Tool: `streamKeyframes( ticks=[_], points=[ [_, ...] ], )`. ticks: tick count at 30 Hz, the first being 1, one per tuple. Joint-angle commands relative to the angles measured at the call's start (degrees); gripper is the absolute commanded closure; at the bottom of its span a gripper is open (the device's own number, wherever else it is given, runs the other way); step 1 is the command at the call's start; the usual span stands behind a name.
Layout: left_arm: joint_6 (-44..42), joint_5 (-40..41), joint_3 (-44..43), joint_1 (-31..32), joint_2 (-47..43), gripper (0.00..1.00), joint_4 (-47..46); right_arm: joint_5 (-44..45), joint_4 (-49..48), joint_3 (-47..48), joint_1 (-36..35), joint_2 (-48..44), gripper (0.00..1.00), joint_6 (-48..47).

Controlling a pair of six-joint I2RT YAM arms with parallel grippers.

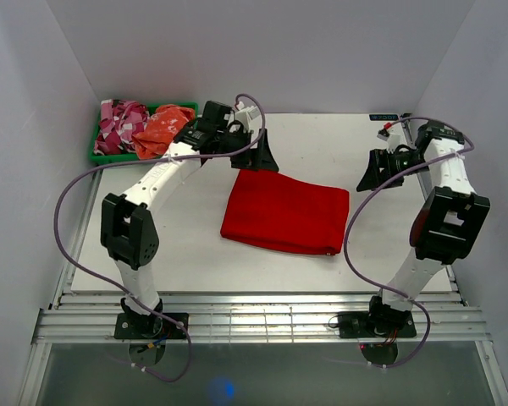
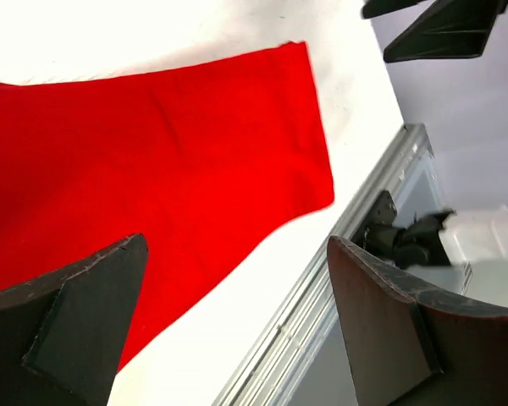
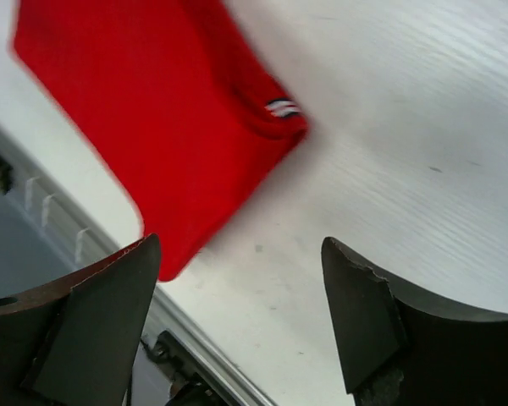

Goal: Fold and stack the trousers
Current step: Fold the trousers

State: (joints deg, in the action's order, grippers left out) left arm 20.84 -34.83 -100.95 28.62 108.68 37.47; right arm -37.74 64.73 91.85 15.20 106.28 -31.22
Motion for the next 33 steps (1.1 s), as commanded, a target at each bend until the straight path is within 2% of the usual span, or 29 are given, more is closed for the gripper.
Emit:
streamKeyframes(
  ticks=[1, 2, 3, 4, 7, 10, 14, 15, 16, 20, 22, 24, 27, 29, 31, 33],
  points=[
    [-8.18, -12.51, 4.17, -4.35, -5.41, 0.03, -3.01, -17.93, 9.28, -0.79, -3.5, -5.1, 0.19, -7.61],
    [-8.62, -16.81, 4.87, -7.24, -5.15, 0.04, -4.41, -20.68, 9.19, -2.1, -4.64, -5.55, 0.19, -7.97],
    [-8.54, -22.42, 5.84, -8.74, -4.71, 0.1, -5.99, -23.06, 9.27, -4.55, -5.87, -5.64, 0.19, -8.32],
    [-7.23, -32.48, 7.76, -9.89, -4.1, 0.13, -7.49, -26.74, 9.71, -5.88, -8.76, -5.21, 0.16, -9.2],
    [0.59, -40.2, 11.98, -11.57, -1.29, 0.25, -14.17, -31.5, 10.15, -12.82, -14.05, -2.58, 0.13, -12.19],
    [0.34, -40.67, 15.68, -11.57, 0.21, 0.28, -15.24, -30.39, 10.07, -19.4, -17.72, 2.76, 0.13, -15.62],
    [-4.92, -38.31, 25.93, -11.66, 2.67, 0.31, -11.46, -27.57, 8.41, -22.94, -16.79, 9.99, 0.14, -16.07],
    [-5.37, -36.29, 27.63, -11.66, 3.46, 0.33, -11.02, -25.91, 5.18, -23.73, -16.35, 10.61, 0.14, -8.93],
    [-5.55, -34.36, 29.12, -11.83, 4.51, 0.34, -10.93, -21.37, -2.51, -24.43, -15.91, 11.05, 0.15, -5.03],
    [-4.41, -28.81, 33.35, -12.8, 10.48, 0.36, -13.47, -9.57, -14.25, -24.71, -12.83, 12.1, 0.14, 7.3],
    [-4.32, -24.95, 33.18, -12.98, 11.9, 0.37, -13.57, -7.71, -14.63, -22.34, -12.3, 14.38, 0.15, 9.59],
    [-6.76, -25.55, 31.7, -12.98, 12.78, 0.37, -11.91, -7.27, -11.13, -18.93, -12.39, 15.27, 0.15, 8.47],
    [-11.15, -28.53, 26.96, -12.98, 9.64, 0.38, -7.53, -8.58, -2.9, -14.35, -12.39, 13.43, 0.16, 1.1],
    [-15.38, -31.0, 22.04, -12.98, 6.64, 0.38, -5.75, -10.51, 1.26, -8.12, -12.3, 10.45, 0.16, -3.21],
    [-15.66, -31.26, 18.61, -12.98, 3.21, 0.36, -6.09, -12.87, 3.21, -3.12, -11.95, 7.56, 0.15, -3.58],
    [-12.68, -30.3, 14.74, -12.54, 2.5, 0.35, -10.56, -14.03, 2.6, -1.42, -12.04, 6.23, 0.14, -2.62]
  ],
)
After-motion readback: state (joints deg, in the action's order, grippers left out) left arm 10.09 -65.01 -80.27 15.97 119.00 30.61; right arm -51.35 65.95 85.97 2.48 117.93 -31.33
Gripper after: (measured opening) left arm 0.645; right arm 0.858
